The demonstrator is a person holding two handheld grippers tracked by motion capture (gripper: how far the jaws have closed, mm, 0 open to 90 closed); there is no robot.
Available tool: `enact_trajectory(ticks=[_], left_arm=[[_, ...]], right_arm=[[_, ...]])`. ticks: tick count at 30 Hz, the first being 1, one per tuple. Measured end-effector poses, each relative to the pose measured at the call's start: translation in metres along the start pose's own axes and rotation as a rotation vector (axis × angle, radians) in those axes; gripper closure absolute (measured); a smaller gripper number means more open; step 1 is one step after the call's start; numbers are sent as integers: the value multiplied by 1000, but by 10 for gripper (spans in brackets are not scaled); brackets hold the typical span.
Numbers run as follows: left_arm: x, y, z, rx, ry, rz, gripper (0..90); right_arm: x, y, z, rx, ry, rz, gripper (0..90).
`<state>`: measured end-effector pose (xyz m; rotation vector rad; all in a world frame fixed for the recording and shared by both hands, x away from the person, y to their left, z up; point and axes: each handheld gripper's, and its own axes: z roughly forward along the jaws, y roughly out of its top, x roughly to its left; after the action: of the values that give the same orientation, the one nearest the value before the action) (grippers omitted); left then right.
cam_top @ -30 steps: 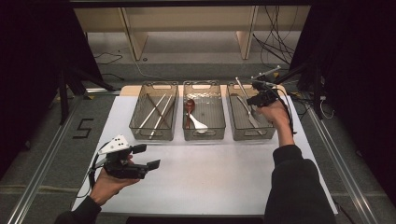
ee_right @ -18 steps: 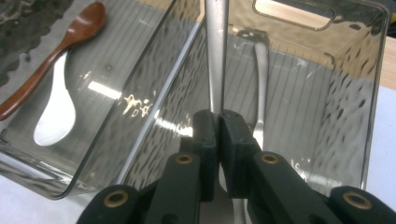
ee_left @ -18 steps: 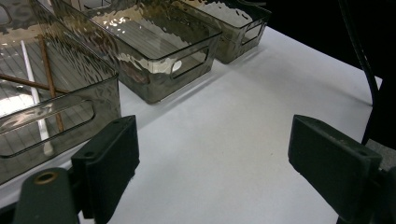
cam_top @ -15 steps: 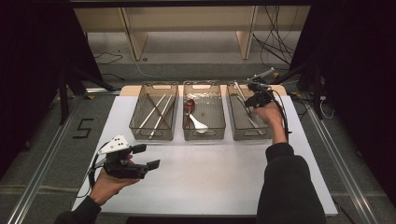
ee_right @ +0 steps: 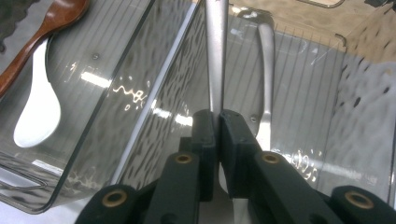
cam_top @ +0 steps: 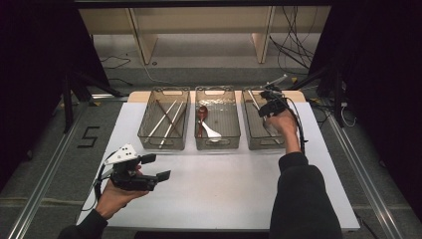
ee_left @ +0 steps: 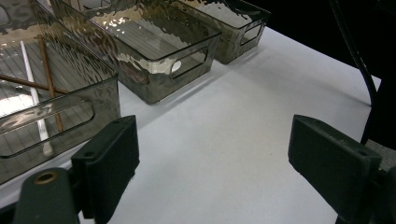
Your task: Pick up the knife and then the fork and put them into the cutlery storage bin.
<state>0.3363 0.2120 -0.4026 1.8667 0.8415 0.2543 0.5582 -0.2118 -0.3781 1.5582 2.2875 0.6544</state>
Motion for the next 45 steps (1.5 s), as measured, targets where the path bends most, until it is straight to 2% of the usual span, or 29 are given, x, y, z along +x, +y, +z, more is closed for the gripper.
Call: enact_trajectory(ticks=[3, 6, 14, 18, 30, 38, 45], left_arm=[[0, 0, 0, 0, 0, 1, 159], [0, 0, 0, -2, 1, -3, 159], [0, 0, 0, 2, 0, 1, 159], [0, 0, 0, 1, 0, 0, 159], [0, 0, 0, 2, 1, 0, 159], [1, 0, 0, 1, 4, -12, 159], [1, 0, 2, 6, -1, -4, 159]], right_arm=[[1, 1, -1, -26, 33, 10, 792], [2, 1, -4, -36, 34, -7, 765], [0, -2, -12, -44, 60, 1, 684], [1, -3, -17, -62, 78, -11, 643], [16, -9, -38, -139, 116, -44, 487], [24, -25, -49, -203, 132, -43, 403], [35, -46, -62, -271, 160, -50, 361]])
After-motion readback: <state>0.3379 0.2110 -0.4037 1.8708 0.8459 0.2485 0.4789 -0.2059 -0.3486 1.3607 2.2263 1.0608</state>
